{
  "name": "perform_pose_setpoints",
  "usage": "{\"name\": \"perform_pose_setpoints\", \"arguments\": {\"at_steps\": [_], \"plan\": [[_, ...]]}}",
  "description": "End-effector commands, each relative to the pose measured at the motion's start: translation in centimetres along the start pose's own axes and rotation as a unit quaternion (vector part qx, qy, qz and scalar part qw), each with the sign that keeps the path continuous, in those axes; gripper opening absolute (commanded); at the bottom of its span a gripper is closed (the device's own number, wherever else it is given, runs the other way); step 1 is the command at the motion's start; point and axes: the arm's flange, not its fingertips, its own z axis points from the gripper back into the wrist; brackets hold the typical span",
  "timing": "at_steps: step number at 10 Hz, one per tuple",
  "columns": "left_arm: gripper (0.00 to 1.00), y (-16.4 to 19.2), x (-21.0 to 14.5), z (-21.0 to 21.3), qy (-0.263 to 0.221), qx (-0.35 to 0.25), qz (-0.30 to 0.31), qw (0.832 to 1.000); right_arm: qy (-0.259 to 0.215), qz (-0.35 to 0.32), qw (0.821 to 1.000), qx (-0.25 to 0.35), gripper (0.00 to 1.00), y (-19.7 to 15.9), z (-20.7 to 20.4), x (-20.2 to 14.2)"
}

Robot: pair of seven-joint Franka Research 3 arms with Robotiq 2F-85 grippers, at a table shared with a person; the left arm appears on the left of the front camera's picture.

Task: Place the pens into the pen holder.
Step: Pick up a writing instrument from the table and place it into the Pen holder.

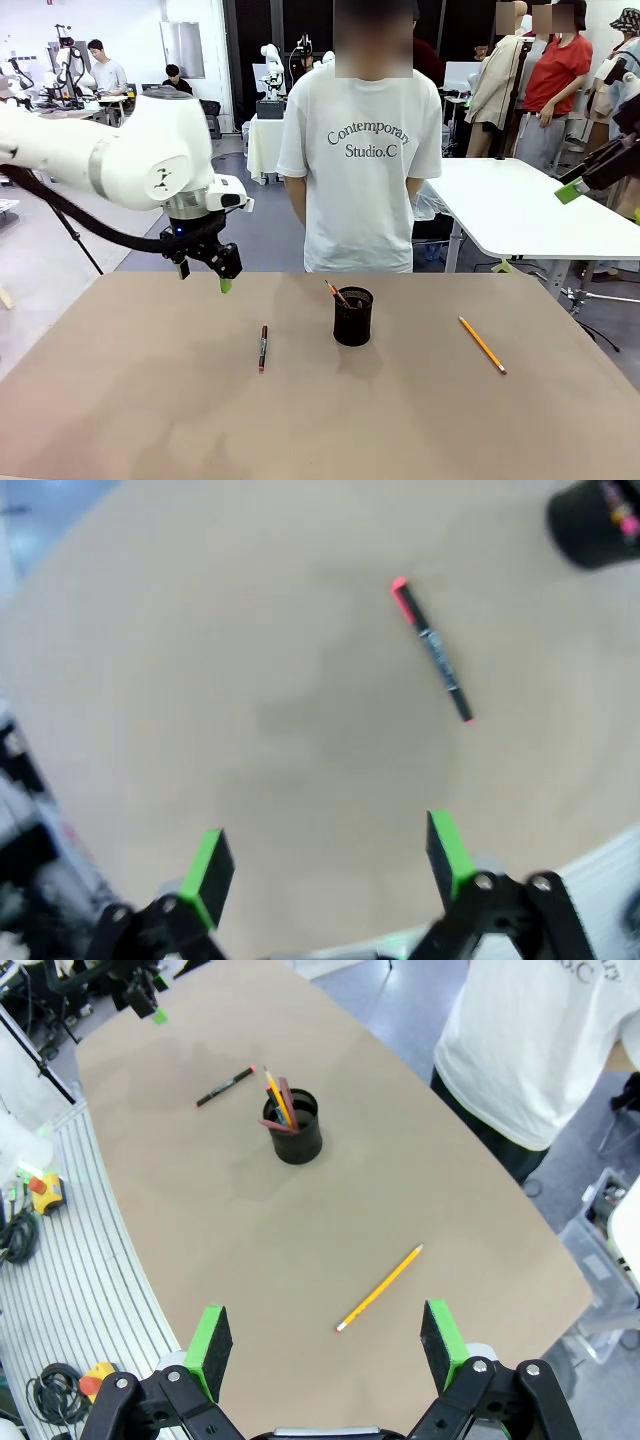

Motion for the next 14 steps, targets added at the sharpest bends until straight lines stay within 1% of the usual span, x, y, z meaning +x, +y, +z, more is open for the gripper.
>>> {"name": "perform_pose_setpoints", "arguments": {"at_steps": [1, 2, 3, 4, 5, 6, 9, 10, 11, 12, 14], "plan": [[1.00, -4.2, 2.8, -0.9, 0.063, 0.020, 0.155, 0.986, -0.005, -0.001, 1.000, 0.000, 1.00, 0.0, 0.1, 0.2], [1.00, -4.4, 3.3, -2.1, 0.077, 0.024, 0.179, 0.981, -0.005, -0.001, 1.000, 0.000, 1.00, 0.0, 0.1, 0.2], [1.00, -4.9, 3.3, -3.2, 0.085, 0.008, 0.181, 0.980, -0.005, -0.001, 1.000, 0.000, 1.00, 0.0, 0.1, 0.2], [1.00, -5.2, 3.6, -4.5, 0.058, -0.010, 0.195, 0.979, -0.005, -0.001, 1.000, 0.000, 1.00, 0.0, 0.1, 0.2], [1.00, -5.2, 3.9, -5.7, 0.041, 0.011, 0.212, 0.976, -0.005, -0.001, 1.000, 0.000, 1.00, 0.0, 0.1, 0.2], [1.00, -5.2, 4.1, -7.2, 0.043, -0.001, 0.219, 0.975, -0.005, -0.001, 1.000, 0.000, 1.00, 0.0, 0.1, 0.2], [1.00, -5.2, 5.6, -11.0, 0.044, 0.007, 0.245, 0.968, -0.005, -0.001, 1.000, 0.000, 1.00, 0.0, 0.1, 0.2], [1.00, -5.2, 6.0, -11.8, 0.050, 0.003, 0.248, 0.967, -0.005, -0.001, 1.000, 0.000, 1.00, 0.0, 0.1, 0.2], [1.00, -5.2, 6.1, -12.2, 0.055, -0.012, 0.219, 0.974, -0.005, -0.001, 1.000, 0.000, 1.00, 0.0, 0.1, 0.2], [1.00, -4.8, 5.3, -11.7, 0.055, -0.008, 0.233, 0.971, -0.005, -0.001, 1.000, 0.000, 1.00, 0.0, 0.1, 0.2], [1.00, -4.8, 5.3, -11.7, 0.055, -0.008, 0.233, 0.971, -0.005, -0.001, 1.000, 0.000, 1.00, 0.0, 0.1, 0.2]]}}
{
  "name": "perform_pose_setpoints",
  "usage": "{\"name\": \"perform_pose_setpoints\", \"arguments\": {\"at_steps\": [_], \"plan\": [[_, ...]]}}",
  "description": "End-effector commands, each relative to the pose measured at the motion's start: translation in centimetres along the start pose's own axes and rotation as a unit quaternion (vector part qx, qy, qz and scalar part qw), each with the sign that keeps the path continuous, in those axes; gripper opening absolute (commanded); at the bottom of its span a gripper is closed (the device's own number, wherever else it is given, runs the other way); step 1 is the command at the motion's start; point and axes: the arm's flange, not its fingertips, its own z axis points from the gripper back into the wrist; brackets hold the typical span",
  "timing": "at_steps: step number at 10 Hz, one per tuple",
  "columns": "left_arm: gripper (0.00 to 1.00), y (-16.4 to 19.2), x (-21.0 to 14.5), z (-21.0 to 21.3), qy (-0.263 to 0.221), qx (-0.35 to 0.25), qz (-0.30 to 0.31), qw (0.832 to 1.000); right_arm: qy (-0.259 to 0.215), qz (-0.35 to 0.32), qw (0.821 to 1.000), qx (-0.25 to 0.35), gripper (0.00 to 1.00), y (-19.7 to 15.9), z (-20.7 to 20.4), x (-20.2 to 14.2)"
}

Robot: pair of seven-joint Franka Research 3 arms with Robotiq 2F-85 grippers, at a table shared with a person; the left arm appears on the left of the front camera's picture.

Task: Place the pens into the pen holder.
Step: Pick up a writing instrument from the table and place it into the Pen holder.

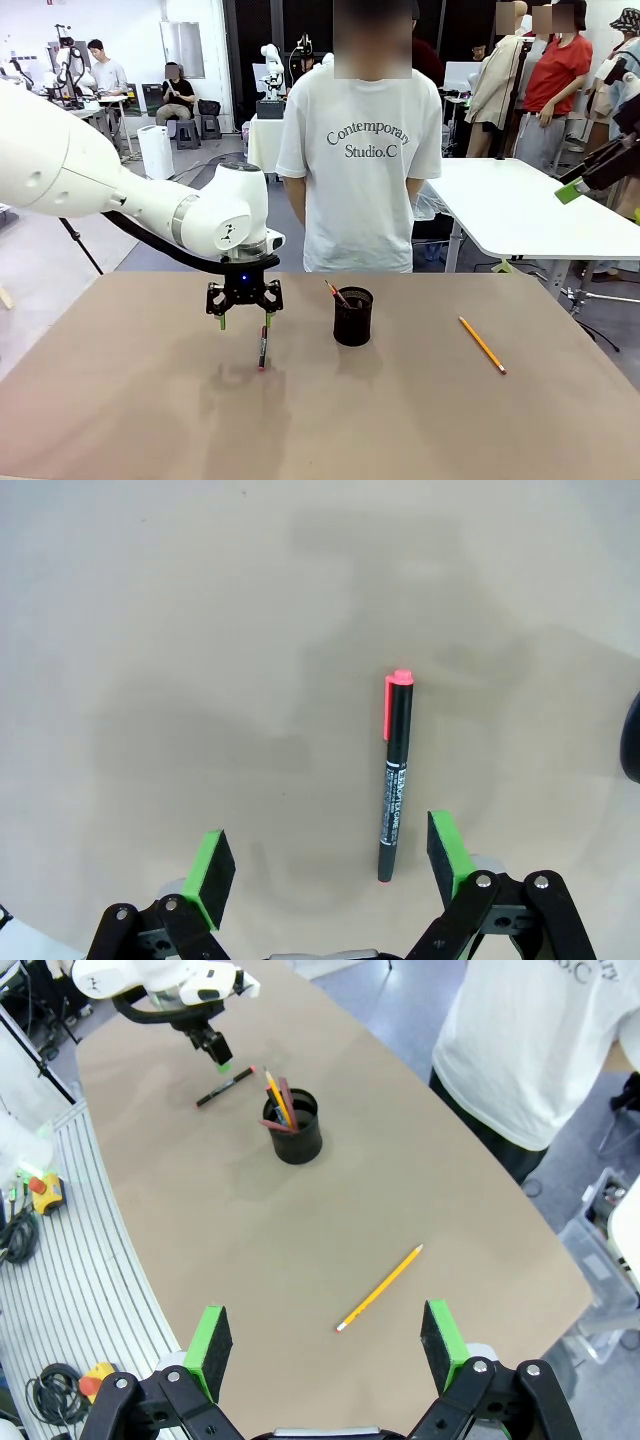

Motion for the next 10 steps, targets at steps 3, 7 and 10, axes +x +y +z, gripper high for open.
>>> {"name": "perform_pose_setpoints", "arguments": {"at_steps": [3, 7, 10], "plan": [[1.00, -2.1, 0.9, -2.1, -0.005, 0.016, -0.036, 0.999, -0.005, -0.001, 1.000, 0.000, 1.00, 0.0, 0.1, 0.2], [1.00, -2.2, 2.4, -3.0, -0.003, -0.016, -0.072, 0.997, -0.005, -0.001, 1.000, 0.000, 1.00, 0.0, 0.1, 0.2], [1.00, -2.2, 3.5, -3.5, 0.008, -0.031, -0.061, 0.998, -0.005, -0.001, 1.000, 0.000, 1.00, 0.0, 0.1, 0.2]]}}
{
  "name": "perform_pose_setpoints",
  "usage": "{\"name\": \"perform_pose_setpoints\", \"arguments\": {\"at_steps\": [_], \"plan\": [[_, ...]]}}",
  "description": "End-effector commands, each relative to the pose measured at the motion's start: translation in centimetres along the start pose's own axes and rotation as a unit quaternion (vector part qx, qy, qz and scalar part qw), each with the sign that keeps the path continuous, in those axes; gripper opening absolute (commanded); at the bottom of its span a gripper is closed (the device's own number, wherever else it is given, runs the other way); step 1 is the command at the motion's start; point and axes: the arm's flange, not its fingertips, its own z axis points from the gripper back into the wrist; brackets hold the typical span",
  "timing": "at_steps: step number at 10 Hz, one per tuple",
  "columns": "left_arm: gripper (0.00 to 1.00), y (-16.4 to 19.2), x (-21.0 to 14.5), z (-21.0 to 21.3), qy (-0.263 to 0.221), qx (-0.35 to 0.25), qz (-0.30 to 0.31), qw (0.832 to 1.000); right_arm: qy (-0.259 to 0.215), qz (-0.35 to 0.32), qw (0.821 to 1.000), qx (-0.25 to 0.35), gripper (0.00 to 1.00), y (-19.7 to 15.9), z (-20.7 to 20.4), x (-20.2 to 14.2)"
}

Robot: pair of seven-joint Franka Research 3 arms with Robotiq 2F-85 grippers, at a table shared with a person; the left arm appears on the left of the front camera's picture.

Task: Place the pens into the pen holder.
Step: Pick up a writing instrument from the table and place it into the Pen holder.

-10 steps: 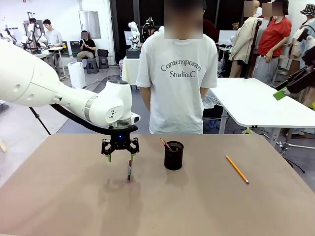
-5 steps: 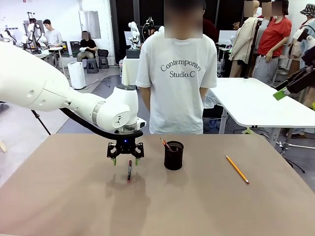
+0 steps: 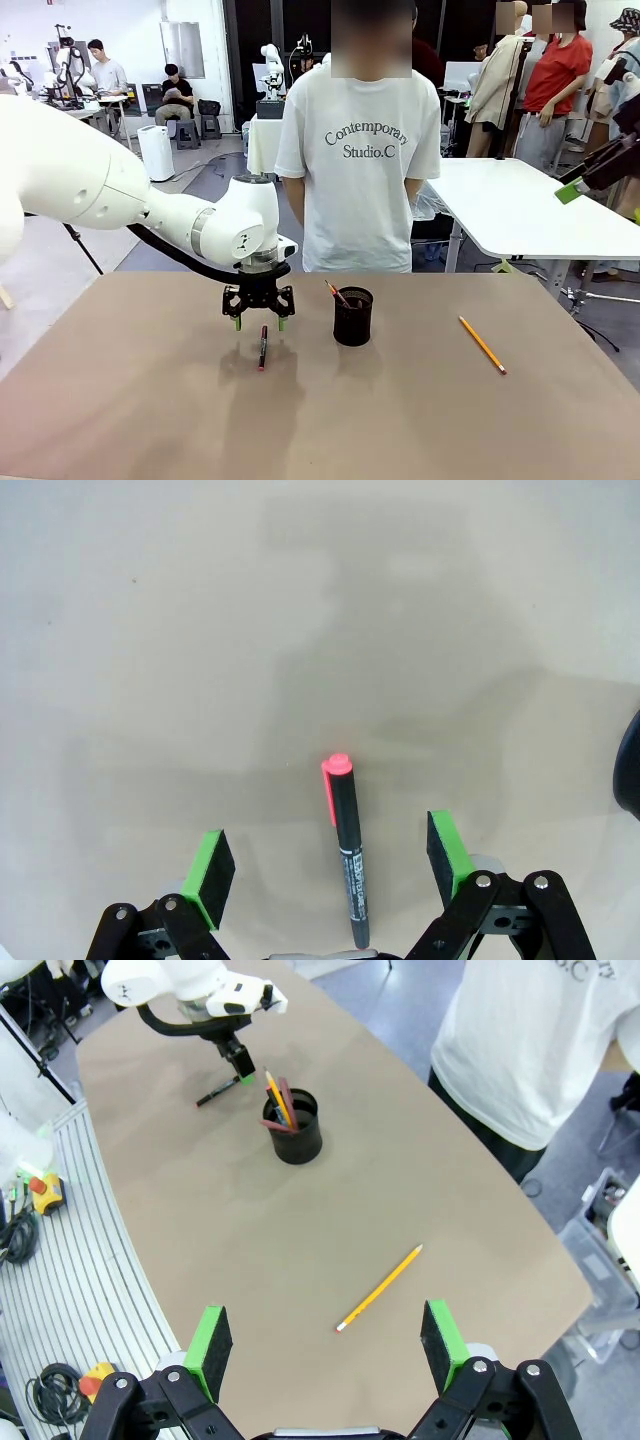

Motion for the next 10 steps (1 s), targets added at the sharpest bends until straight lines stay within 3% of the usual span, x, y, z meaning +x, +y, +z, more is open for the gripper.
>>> {"name": "perform_pose_setpoints", "arguments": {"at_steps": [1, 6, 10], "plan": [[1.00, 0.1, 0.8, -0.3, 0.007, -0.020, 0.006, 1.000, -0.005, -0.001, 1.000, 0.000, 1.00, 0.0, 0.1, 0.2], [1.00, 0.1, 1.0, -1.4, 0.015, -0.017, 0.012, 1.000, -0.005, -0.001, 1.000, 0.000, 1.00, 0.0, 0.1, 0.2], [0.22, -0.1, 1.0, -1.3, 0.016, -0.013, 0.010, 1.000, -0.005, -0.001, 1.000, 0.000, 1.00, 0.0, 0.1, 0.2]]}}
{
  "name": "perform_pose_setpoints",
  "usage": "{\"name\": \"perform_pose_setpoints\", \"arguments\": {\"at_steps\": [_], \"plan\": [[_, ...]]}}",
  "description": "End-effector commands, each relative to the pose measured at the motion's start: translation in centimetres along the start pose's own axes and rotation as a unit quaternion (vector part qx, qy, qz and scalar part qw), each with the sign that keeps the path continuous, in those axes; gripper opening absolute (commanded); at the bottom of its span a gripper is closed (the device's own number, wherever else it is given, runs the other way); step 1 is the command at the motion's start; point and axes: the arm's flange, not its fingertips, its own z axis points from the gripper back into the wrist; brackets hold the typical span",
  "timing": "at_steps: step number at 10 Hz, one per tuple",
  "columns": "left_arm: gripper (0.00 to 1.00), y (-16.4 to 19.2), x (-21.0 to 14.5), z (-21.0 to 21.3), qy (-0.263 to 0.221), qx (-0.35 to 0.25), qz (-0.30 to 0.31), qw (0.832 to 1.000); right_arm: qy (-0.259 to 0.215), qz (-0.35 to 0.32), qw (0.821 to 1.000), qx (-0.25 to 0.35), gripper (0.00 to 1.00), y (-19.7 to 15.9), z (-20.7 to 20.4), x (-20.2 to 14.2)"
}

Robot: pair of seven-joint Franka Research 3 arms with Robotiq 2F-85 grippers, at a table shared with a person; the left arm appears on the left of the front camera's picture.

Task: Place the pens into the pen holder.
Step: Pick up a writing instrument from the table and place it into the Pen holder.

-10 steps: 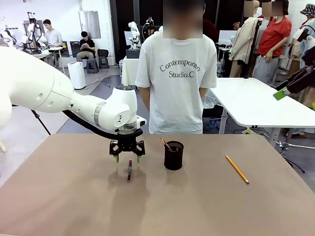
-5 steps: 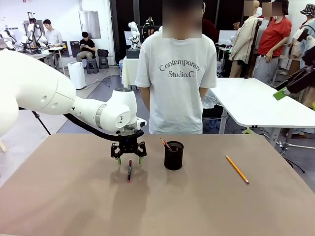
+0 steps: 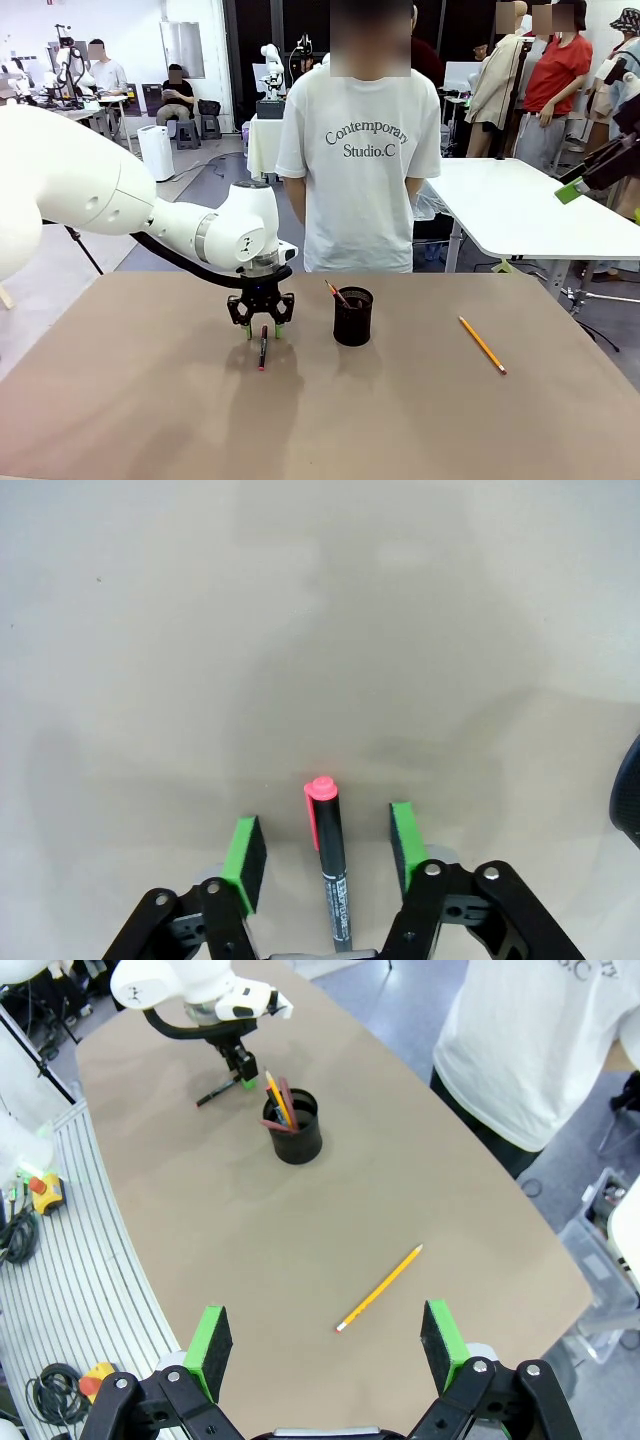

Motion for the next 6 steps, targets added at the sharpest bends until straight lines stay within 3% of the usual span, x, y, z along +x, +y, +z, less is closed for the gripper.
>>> {"name": "perform_pose_setpoints", "arguments": {"at_steps": [1, 6], "plan": [[0.03, 0.16, 0.34, 0.17, 0.001, 0.003, -0.006, 1.000, -0.005, -0.001, 1.000, 0.000, 1.00, 0.04, 0.05, 0.22], [0.00, 0.09, 0.11, 0.23, 0.014, 0.003, -0.005, 1.000, -0.005, -0.001, 1.000, 0.000, 1.00, 0.04, 0.05, 0.22]]}}
